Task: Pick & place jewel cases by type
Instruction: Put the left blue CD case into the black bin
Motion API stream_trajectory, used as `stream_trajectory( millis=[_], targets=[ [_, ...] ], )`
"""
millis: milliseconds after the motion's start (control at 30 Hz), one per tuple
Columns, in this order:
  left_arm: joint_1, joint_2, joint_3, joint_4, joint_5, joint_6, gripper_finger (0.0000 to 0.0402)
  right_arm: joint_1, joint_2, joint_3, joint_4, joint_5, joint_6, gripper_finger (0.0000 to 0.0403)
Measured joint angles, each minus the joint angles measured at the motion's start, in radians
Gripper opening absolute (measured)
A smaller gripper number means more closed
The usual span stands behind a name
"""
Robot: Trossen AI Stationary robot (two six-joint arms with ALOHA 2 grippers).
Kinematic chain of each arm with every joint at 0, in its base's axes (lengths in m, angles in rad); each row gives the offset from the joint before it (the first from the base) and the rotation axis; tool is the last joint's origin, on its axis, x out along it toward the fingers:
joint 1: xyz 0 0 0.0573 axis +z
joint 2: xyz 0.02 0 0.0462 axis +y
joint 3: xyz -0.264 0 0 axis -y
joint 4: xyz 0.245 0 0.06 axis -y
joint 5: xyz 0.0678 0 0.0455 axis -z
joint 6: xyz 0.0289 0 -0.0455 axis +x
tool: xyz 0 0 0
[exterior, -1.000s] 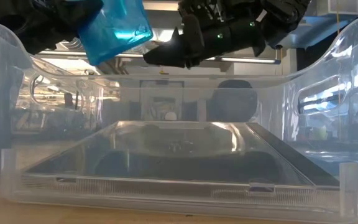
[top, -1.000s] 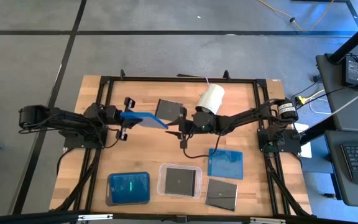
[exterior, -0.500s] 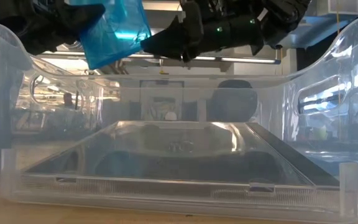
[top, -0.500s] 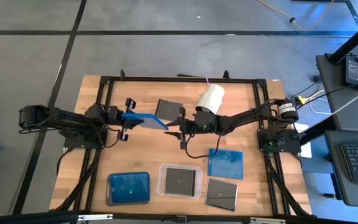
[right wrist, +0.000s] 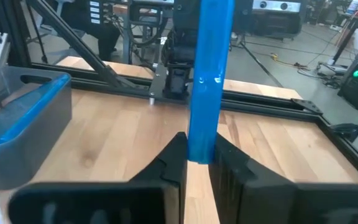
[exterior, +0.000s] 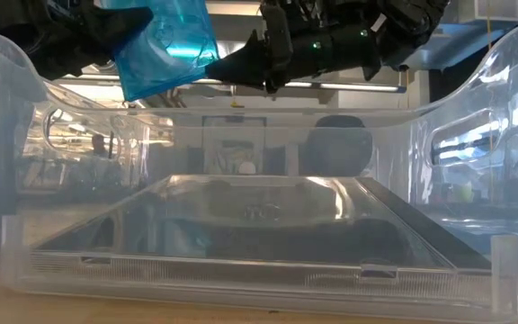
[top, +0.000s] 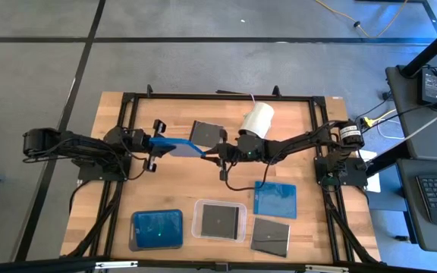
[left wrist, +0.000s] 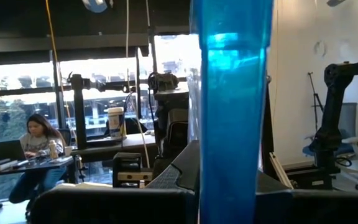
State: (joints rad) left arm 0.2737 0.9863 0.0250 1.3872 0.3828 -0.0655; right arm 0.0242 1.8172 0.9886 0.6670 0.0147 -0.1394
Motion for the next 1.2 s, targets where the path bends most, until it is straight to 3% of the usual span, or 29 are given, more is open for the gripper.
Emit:
stream_trajectory(
  millis=[400,733,867,1200],
  targets=[
    [0.0,0.0,0.0,-0.002,-0.005,-0.012,0.003,0.001,0.0,0.0,-0.004,-0.005,0.025,0.0054],
    [0.0,0.0,0.0,-0.005,-0.079,-0.03,0.0128,0.001,0.0,0.0,-0.009,-0.005,0.03,0.0054],
    [0.0,0.0,0.0,-0.038,-0.122,-0.045,0.0164,0.002,0.0,0.0,-0.047,0.057,0.028,0.0053],
    [0.0,0.0,0.0,-0.204,-0.122,-0.107,0.0191,0.002,0.0,0.001,-0.267,0.068,0.097,0.0053]
  ],
)
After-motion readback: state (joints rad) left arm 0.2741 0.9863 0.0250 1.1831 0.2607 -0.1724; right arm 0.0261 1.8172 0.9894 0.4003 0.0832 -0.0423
